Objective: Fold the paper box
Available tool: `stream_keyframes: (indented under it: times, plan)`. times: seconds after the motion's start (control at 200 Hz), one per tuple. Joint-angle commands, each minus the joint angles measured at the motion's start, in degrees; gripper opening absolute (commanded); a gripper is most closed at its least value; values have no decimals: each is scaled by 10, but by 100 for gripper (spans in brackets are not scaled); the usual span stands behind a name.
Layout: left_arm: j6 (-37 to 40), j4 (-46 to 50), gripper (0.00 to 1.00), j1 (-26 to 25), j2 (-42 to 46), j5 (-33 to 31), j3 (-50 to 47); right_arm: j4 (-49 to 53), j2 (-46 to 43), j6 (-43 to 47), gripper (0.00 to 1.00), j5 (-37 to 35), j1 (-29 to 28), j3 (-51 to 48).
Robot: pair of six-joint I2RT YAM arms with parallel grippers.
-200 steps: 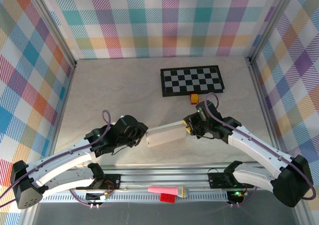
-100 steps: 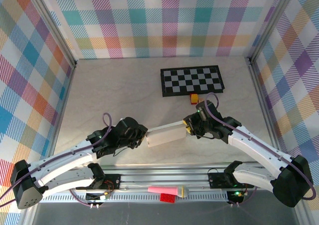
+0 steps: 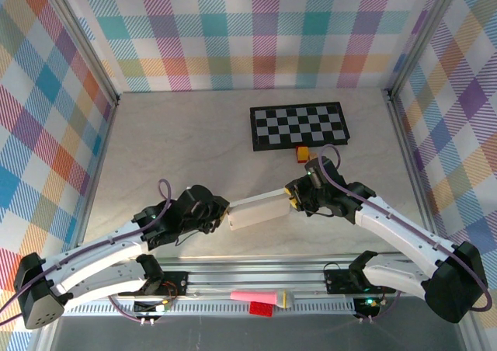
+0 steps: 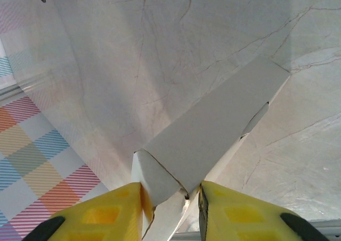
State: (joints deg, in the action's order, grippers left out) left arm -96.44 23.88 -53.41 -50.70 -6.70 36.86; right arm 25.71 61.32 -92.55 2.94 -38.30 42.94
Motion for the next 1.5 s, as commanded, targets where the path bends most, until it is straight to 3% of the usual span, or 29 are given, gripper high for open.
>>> stream_keyframes:
  times: [0.0, 0.675, 0.875, 1.05, 1.495]
  plan:
    - [-5, 64, 23, 7, 13, 12, -17, 48, 15, -1, 31, 2, 0, -16]
    - [8, 69, 25, 7, 2, 29, -29, 44, 22, -1, 31, 5, 1, -15]
    - [6, 74, 16, 7, 16, 25, -44, 46, 22, -2, 31, 6, 1, -16]
    - [6, 74, 15, 7, 18, 26, -50, 47, 22, -1, 31, 6, 1, -15]
    - [17, 120, 24, 8, 35, 34, -59, 48, 29, -1, 31, 12, 1, -14]
